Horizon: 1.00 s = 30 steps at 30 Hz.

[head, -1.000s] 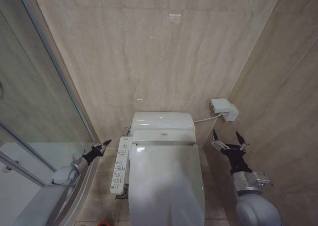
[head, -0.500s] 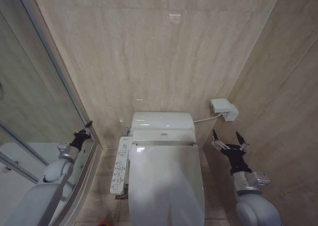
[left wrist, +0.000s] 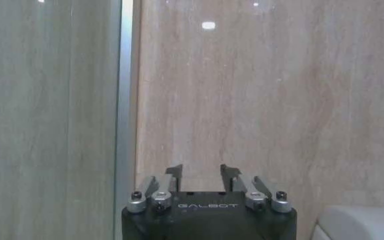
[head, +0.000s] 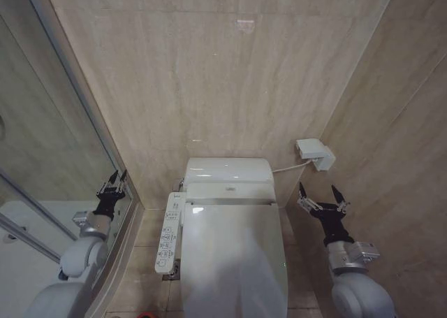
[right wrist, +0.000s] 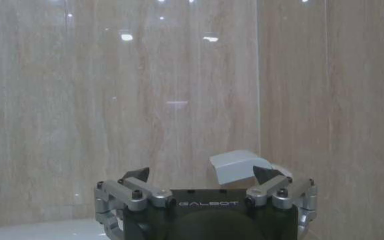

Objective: Open the toilet lid, clean the toilet bowl with a toilet brush, close the toilet lid, and flush.

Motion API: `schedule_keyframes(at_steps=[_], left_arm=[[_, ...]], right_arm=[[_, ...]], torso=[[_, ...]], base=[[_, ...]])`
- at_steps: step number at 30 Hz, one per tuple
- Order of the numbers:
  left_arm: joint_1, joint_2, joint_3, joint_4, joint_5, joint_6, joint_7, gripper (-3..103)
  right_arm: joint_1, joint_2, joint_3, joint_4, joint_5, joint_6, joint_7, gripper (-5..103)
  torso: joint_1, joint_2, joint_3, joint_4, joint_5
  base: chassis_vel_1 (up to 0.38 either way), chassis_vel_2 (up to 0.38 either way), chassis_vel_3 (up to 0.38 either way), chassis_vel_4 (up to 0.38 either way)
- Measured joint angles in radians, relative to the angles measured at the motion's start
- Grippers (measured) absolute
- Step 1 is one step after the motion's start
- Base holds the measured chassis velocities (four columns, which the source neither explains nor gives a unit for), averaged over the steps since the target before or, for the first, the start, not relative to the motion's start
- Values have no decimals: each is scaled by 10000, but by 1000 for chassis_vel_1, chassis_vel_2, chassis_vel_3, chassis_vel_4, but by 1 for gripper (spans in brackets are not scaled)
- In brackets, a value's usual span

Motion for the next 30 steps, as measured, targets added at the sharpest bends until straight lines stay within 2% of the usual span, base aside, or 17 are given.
schedule_keyframes(at_steps=[3, 4, 11, 12, 19, 20, 23, 30], left_arm=[[736, -30, -185, -755, 132, 69, 15, 22], [887, -46, -219, -936, 145, 109, 24, 60], [1759, -268, -470, -1986, 325, 403, 12, 60], [1844, -332, -519, -2084, 326, 445, -24, 87], [2186, -659, -607, -2516, 298, 656, -16, 87], [2282, -715, -645, -2615, 255, 690, 77, 100], [2682, -823, -851, -2948, 87, 770, 579, 100], [3232, -926, -1370, -3255, -148, 563, 732, 100]], right_arm=[[0, 0, 0, 0, 0, 0, 0, 100], [0, 0, 0, 0, 0, 0, 0, 100], [0, 0, 0, 0, 0, 0, 0, 100], [0, 0, 0, 0, 0, 0, 0, 100], [0, 0, 0, 0, 0, 0, 0, 100], [0, 0, 0, 0, 0, 0, 0, 100], [0, 0, 0, 0, 0, 0, 0, 100], [0, 0, 0, 0, 0, 0, 0, 100]], torso=[[0, 0, 0, 1, 0], [0, 0, 0, 1, 1], [-1, 1, 0, 1, 2], [-1, 0, 0, 2, 2], [0, 0, 0, 1, 0], [0, 0, 0, 0, 0], [0, 0, 0, 0, 0], [0, 0, 0, 1, 1]], base=[[0, 0, 0, 0], [0, 0, 0, 0], [0, 0, 0, 0], [0, 0, 0, 0], [0, 0, 0, 0], [0, 0, 0, 0], [0, 0, 0, 0], [0, 0, 0, 0]])
